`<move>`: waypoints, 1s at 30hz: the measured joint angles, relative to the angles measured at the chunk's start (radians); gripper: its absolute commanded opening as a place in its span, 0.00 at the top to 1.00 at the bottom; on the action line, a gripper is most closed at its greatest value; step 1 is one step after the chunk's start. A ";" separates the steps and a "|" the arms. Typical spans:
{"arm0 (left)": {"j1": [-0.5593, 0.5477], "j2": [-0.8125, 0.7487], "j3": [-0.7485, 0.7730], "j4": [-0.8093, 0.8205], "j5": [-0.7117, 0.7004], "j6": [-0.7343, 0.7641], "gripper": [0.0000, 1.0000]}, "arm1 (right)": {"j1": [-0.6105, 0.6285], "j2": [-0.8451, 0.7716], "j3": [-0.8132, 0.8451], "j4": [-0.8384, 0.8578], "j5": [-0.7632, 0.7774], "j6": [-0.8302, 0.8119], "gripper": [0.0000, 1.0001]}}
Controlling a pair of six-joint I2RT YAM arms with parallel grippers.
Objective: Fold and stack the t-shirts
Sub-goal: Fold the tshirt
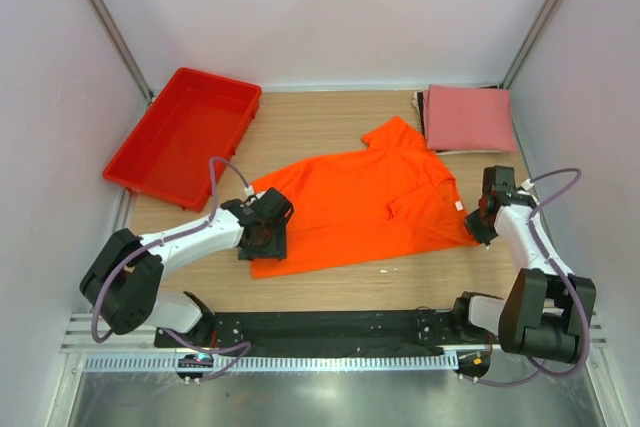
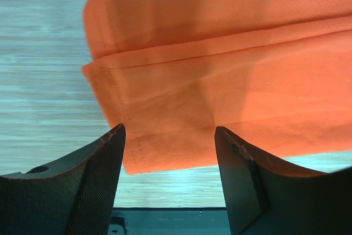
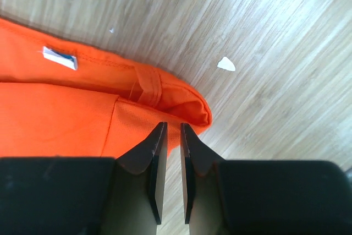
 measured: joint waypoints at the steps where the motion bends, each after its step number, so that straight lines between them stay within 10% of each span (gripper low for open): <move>1: 0.000 0.000 0.002 -0.008 -0.010 0.001 0.32 | 0.001 -0.003 0.014 -0.012 0.004 0.000 0.76; 9: 0.005 -0.010 0.120 -0.082 -0.087 0.039 0.28 | 0.117 0.115 0.264 -0.004 -0.006 -0.084 0.56; 20: 0.392 0.024 0.330 -0.040 0.079 0.202 0.33 | 0.250 0.537 0.511 0.154 -0.232 -0.418 0.58; 30: 0.428 0.282 0.493 -0.006 0.138 0.356 0.49 | 0.257 0.538 0.524 0.182 -0.347 -0.480 0.61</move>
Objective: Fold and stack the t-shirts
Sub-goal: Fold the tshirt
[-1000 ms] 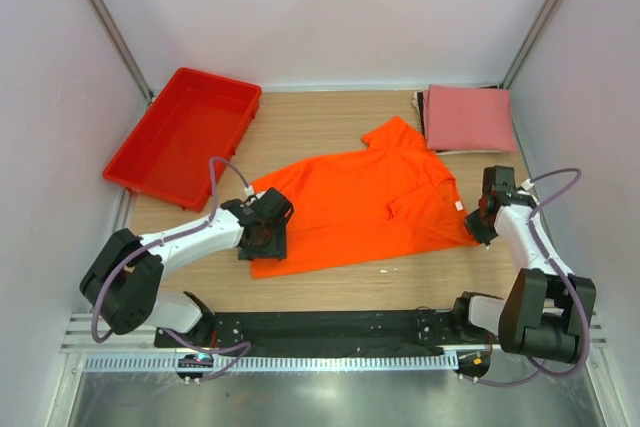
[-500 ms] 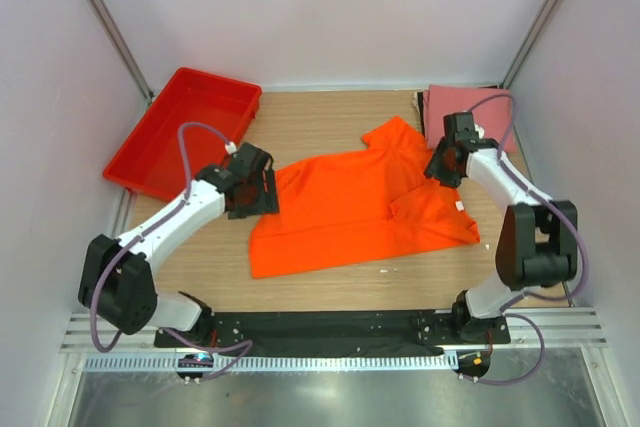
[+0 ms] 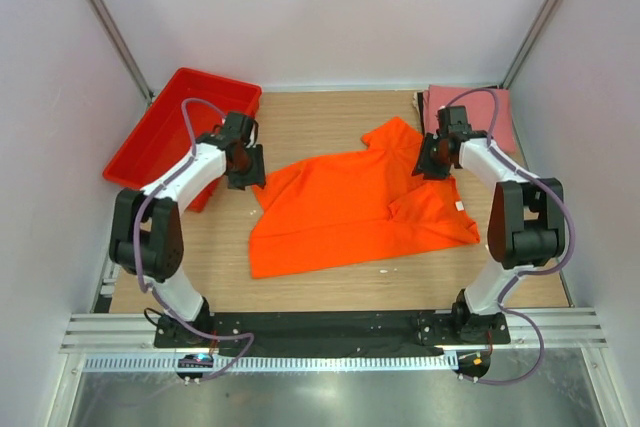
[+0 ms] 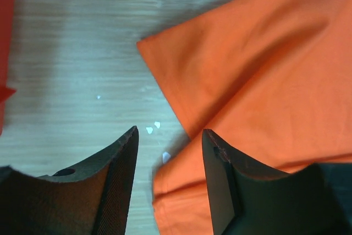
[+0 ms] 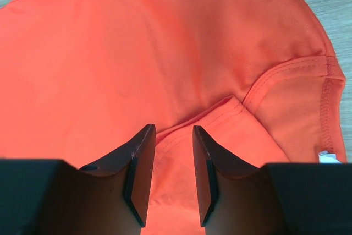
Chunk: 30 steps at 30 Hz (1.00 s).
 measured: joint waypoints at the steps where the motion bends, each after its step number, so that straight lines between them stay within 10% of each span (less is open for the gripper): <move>1: 0.000 0.030 0.011 0.004 0.004 0.021 0.50 | 0.000 -0.006 -0.002 0.000 -0.002 -0.003 0.61; 30: 0.006 0.407 0.293 -0.074 0.000 0.552 0.55 | 0.004 -0.085 -0.022 0.013 -0.077 -0.026 0.60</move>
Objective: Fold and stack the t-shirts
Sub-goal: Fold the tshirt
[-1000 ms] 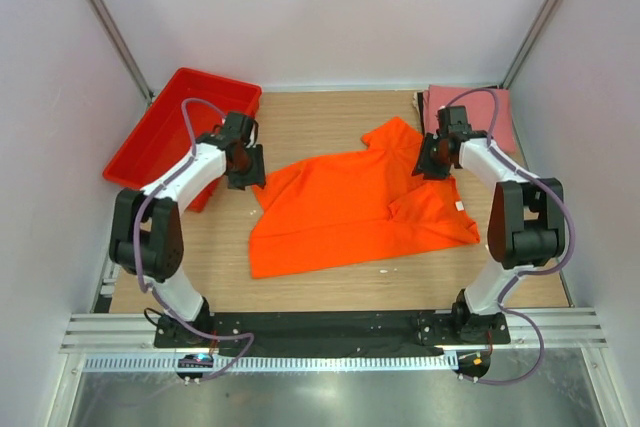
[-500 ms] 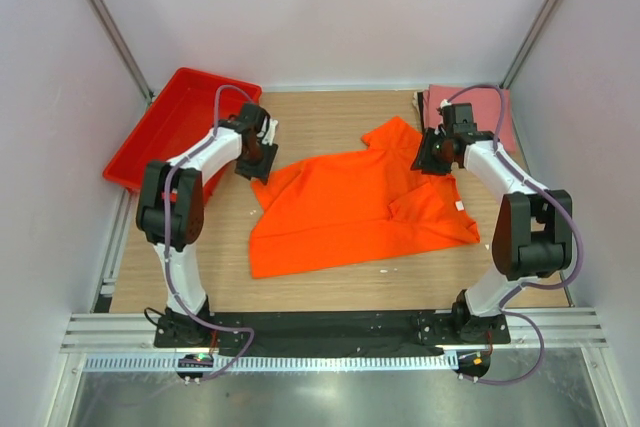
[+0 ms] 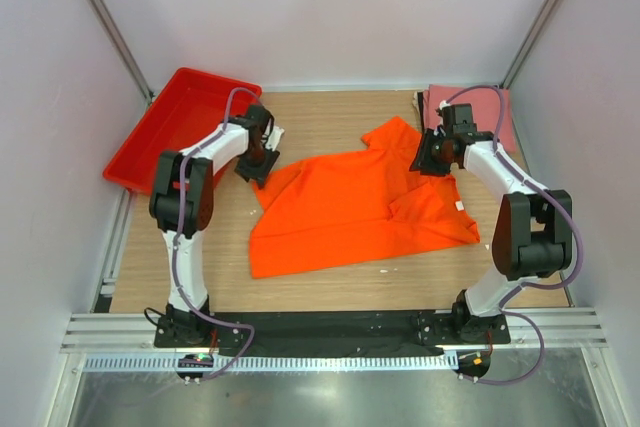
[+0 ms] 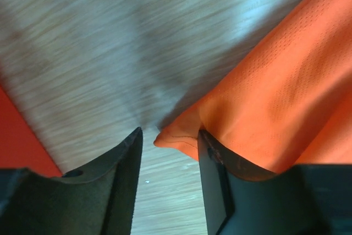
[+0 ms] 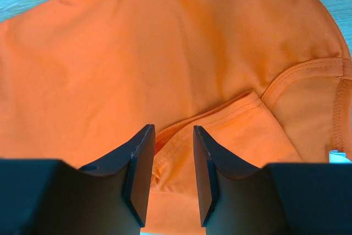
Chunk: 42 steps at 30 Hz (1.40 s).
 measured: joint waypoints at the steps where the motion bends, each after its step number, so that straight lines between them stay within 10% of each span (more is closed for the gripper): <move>1: 0.000 0.012 0.017 -0.014 0.005 0.003 0.57 | 0.000 0.000 0.000 0.000 0.000 0.000 0.59; 9: -0.001 0.065 0.101 -0.077 -0.009 0.020 1.00 | 0.000 -0.004 0.000 0.000 0.002 0.000 0.58; 25: -0.001 0.019 0.072 0.064 -0.197 0.011 1.00 | 0.011 0.018 0.025 0.145 0.019 0.007 0.50; 42: 0.009 0.036 0.092 0.132 -0.218 0.059 1.00 | 0.013 0.541 0.524 0.296 0.051 -0.094 0.47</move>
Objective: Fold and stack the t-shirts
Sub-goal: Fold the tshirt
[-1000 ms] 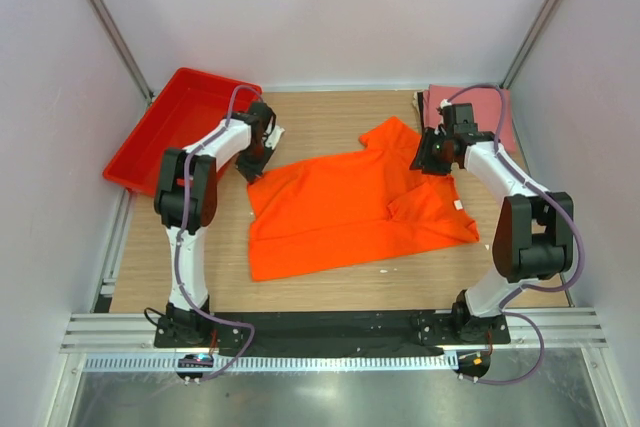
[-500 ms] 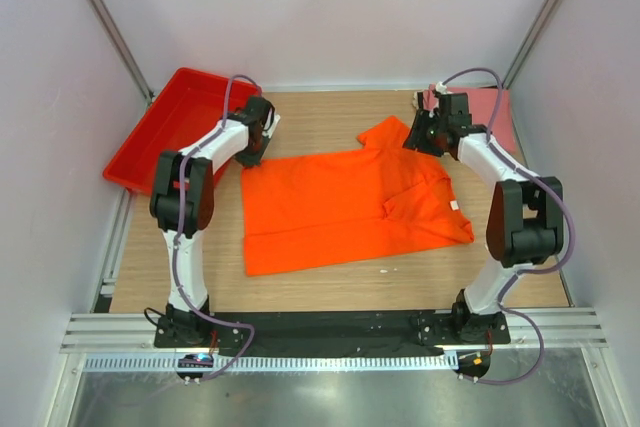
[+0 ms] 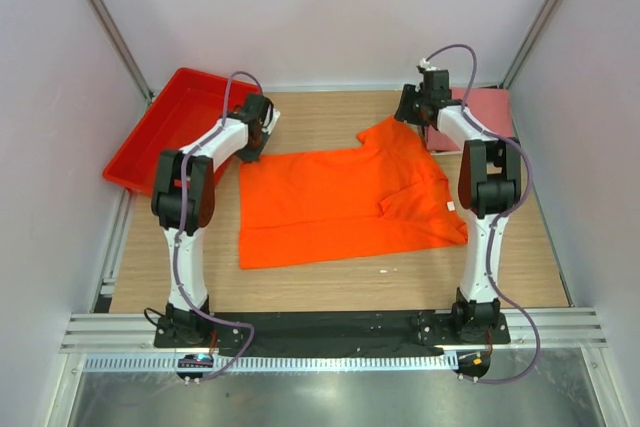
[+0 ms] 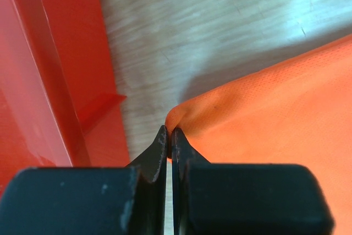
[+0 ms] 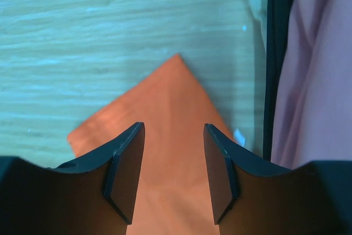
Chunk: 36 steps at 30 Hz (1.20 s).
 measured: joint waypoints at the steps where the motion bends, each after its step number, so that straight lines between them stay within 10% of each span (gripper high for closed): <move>1: 0.003 0.008 0.009 0.000 -0.001 0.003 1.00 | 0.000 0.033 0.042 -0.011 0.000 -0.006 0.46; 18: 0.038 0.090 0.112 0.002 0.006 0.047 1.00 | 0.000 0.329 0.412 -0.121 -0.031 -0.095 0.53; 36: 0.043 0.102 0.142 -0.007 0.020 0.061 1.00 | 0.001 0.391 0.490 -0.091 -0.064 -0.093 0.99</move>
